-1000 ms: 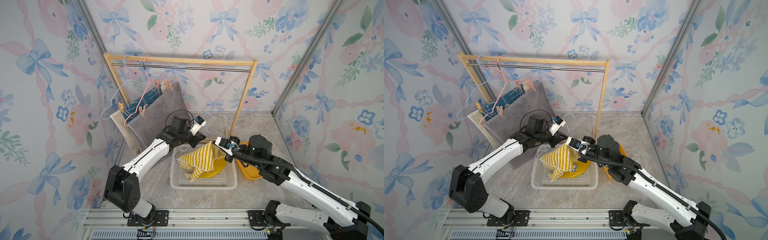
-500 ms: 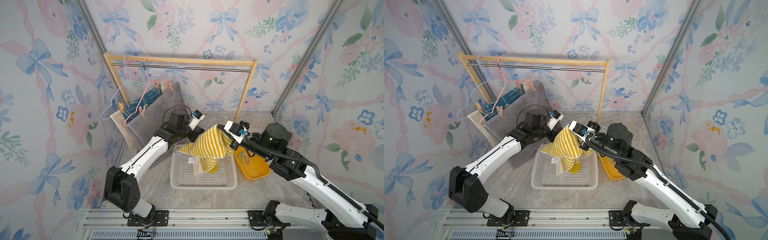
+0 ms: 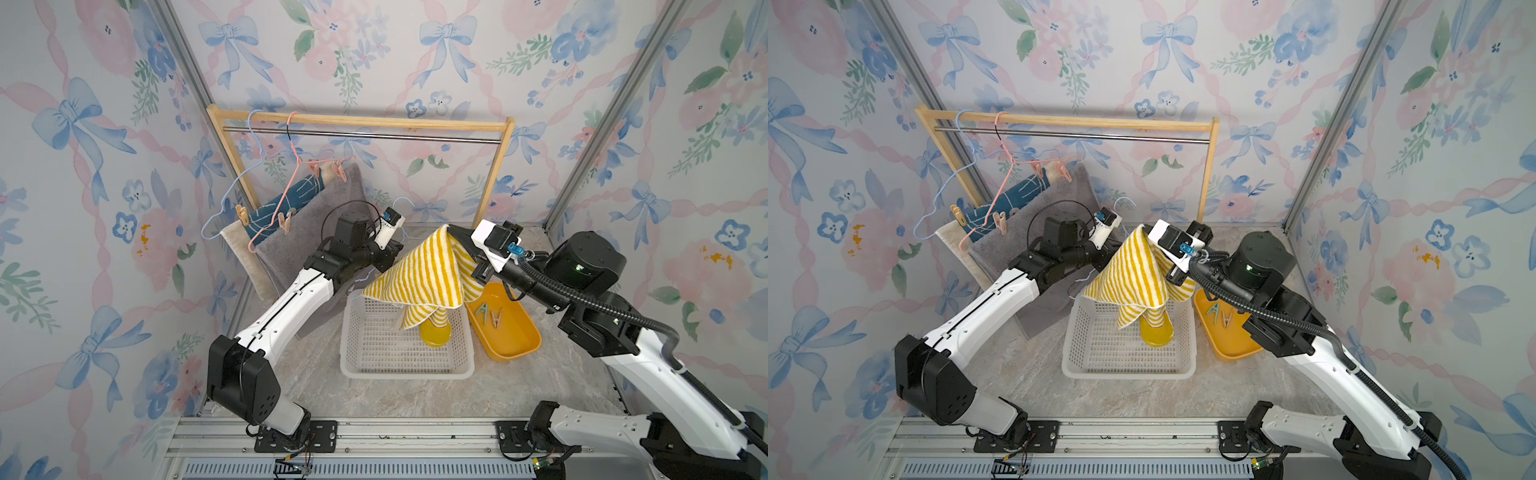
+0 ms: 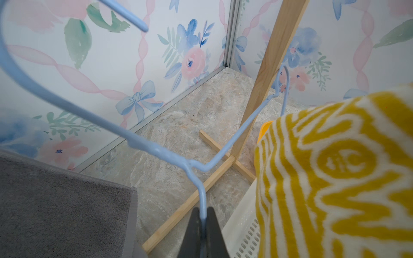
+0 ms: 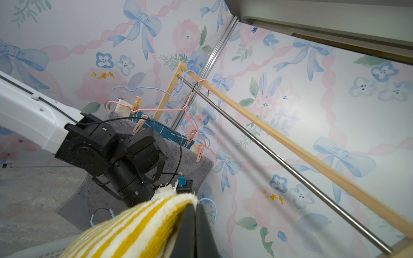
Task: Remove the clothespins securing towels to the hanger
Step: Remove the towel from the hanger.
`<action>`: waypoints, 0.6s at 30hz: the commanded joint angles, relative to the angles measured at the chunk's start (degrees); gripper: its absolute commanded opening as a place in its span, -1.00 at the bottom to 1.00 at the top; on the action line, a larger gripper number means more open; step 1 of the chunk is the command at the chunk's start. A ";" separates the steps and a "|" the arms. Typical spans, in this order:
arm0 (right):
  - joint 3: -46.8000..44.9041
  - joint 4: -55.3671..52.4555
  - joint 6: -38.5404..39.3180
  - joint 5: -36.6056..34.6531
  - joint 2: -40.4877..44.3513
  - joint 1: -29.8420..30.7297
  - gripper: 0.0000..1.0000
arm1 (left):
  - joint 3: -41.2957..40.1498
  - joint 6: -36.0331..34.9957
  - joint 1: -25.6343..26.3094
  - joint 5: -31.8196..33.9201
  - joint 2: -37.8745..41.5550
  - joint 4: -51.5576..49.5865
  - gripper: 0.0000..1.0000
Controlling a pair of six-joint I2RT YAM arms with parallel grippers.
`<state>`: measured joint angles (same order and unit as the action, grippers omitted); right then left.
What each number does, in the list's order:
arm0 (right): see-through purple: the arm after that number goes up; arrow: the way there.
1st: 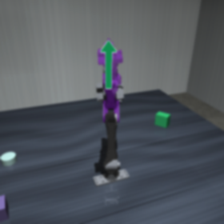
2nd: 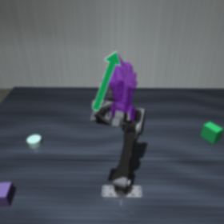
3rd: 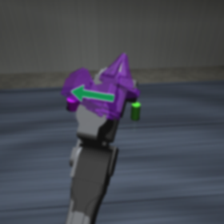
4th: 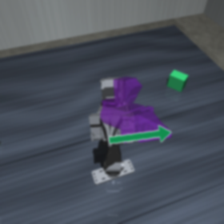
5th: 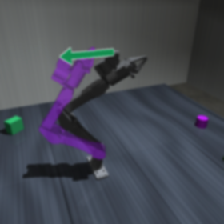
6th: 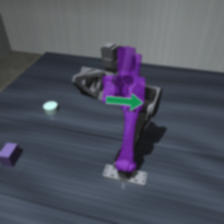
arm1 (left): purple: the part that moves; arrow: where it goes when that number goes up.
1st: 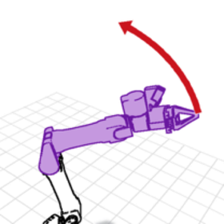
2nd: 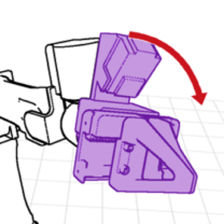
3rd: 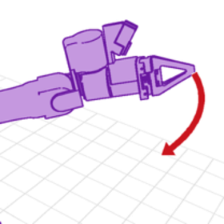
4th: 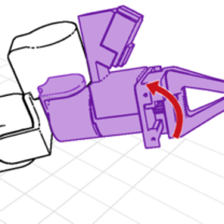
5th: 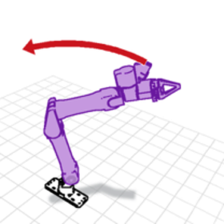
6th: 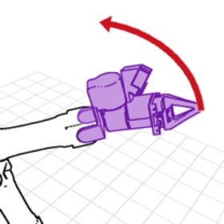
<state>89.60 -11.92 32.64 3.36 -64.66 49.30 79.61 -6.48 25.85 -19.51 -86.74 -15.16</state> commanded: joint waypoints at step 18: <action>28.00 -15.55 -8.89 1.93 -13.41 -9.38 -1.00 | 0.35 -2.87 -7.38 11.57 5.95 2.96 -1.00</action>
<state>115.92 -26.50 25.87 4.38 -77.69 40.97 79.61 -10.46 19.05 -10.46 -84.09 -15.11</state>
